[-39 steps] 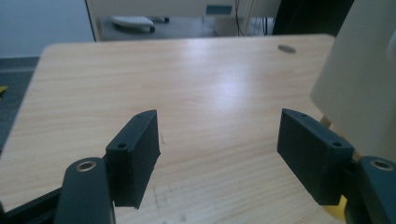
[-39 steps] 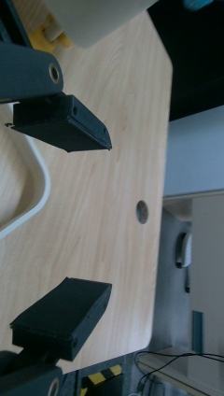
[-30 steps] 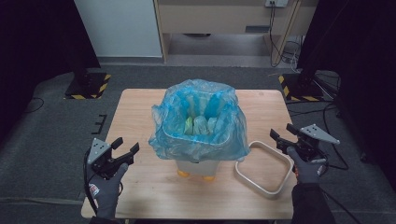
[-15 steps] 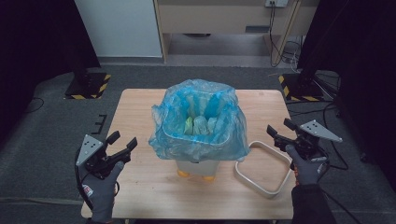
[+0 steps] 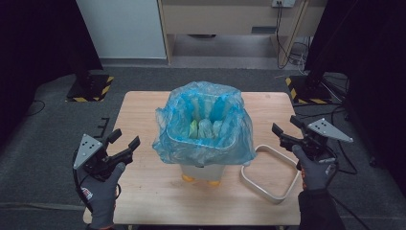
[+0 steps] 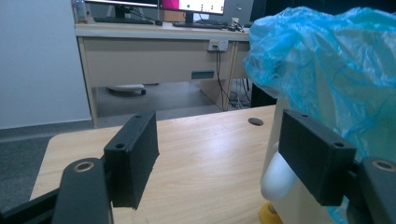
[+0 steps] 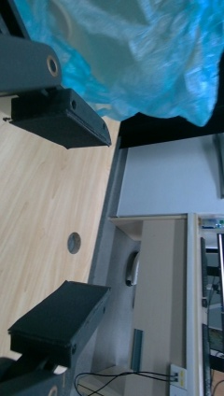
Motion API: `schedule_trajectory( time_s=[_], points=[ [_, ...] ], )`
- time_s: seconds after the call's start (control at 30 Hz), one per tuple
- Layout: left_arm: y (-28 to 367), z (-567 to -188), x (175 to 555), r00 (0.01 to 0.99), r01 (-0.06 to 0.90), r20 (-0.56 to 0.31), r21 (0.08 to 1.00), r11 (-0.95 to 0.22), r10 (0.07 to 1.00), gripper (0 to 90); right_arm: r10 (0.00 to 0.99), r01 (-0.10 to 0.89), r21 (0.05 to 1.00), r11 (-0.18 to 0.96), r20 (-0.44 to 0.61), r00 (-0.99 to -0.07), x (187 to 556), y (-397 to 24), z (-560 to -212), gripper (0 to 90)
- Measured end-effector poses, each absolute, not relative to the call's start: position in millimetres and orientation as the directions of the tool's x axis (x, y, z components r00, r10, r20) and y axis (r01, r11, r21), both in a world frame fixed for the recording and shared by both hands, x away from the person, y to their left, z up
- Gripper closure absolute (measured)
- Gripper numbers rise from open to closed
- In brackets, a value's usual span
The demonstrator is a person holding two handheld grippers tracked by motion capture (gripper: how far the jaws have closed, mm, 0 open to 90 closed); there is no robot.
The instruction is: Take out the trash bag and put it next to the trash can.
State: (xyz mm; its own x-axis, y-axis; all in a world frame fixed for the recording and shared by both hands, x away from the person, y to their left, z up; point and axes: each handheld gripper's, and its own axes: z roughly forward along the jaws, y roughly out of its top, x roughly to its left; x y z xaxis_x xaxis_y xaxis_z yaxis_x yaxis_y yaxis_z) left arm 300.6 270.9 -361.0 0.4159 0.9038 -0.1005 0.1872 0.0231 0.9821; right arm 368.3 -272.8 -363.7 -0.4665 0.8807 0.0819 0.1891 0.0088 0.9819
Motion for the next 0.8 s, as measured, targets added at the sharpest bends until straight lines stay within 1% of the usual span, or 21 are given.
schedule_trajectory(
  time_s=[0.3, 0.57, 0.8],
  points=[
    [264, -349, 308, 0.433, 0.156, -0.108, 0.987, 0.043, 0.895, 27.9, 0.877, 0.154, 0.988, -0.006, 0.079, -0.473, 368, -266, -344, 21.6],
    [253, -335, 310, 0.457, 0.121, -0.107, 0.991, 0.057, 0.883, 28.2, 0.857, 0.131, 0.991, 0.015, 0.055, -0.512, 368, -252, -328, 23.3],
    [242, -318, 313, 0.482, 0.094, -0.083, 0.995, 0.042, 0.872, 28.5, 0.84, 0.111, 0.994, 0.022, 0.042, -0.542, 366, -239, -316, 24.1]
  ],
)
